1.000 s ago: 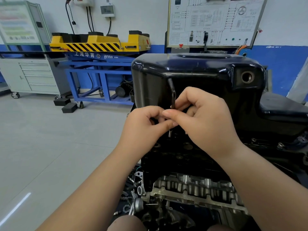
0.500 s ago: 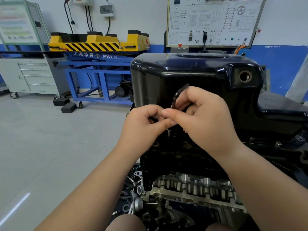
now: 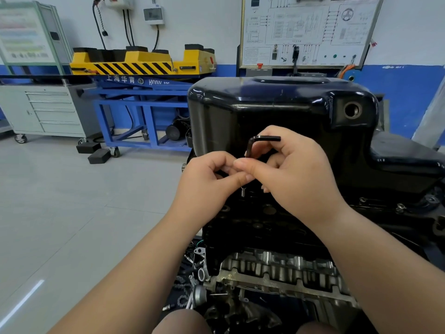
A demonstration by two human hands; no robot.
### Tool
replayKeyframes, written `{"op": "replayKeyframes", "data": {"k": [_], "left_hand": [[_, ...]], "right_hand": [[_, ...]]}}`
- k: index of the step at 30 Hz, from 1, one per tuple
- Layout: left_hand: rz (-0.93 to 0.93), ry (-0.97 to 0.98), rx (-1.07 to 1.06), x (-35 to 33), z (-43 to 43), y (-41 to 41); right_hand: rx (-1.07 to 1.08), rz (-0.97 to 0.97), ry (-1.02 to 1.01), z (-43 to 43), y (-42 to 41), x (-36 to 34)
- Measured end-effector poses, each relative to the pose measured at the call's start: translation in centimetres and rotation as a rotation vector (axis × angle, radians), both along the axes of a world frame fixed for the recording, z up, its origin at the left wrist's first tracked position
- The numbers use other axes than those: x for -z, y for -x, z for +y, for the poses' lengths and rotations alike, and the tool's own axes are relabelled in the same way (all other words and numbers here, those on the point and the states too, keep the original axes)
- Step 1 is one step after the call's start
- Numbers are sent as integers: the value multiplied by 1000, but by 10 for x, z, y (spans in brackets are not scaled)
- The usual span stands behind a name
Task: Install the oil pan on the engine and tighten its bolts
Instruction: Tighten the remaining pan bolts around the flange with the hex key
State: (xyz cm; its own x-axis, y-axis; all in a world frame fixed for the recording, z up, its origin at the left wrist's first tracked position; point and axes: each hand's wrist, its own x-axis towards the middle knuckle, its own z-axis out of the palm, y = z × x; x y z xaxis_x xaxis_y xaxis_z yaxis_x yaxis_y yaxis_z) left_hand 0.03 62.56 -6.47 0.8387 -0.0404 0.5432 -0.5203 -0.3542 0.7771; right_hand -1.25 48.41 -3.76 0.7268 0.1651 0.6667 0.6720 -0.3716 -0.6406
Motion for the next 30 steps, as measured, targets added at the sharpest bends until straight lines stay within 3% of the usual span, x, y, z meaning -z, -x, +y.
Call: {"op": "replayKeyframes", "data": {"k": [5,11,19,25,30], "left_hand": [[50,17,63,-3,3,0],[41,21,42,-2,2,2],[58,13,63,-4,4,0],[70,-6,17,-1,2,0],[72,-4,-8,1,1,0]], "right_hand": [[-128,36,23,-4,3,-3],[-58,17,-98,0,-2,0],[-103,52,56,-5,-1,0],[-10,13,-38,-5,-4,2],[46,-41,31,-2,-3,5]]}}
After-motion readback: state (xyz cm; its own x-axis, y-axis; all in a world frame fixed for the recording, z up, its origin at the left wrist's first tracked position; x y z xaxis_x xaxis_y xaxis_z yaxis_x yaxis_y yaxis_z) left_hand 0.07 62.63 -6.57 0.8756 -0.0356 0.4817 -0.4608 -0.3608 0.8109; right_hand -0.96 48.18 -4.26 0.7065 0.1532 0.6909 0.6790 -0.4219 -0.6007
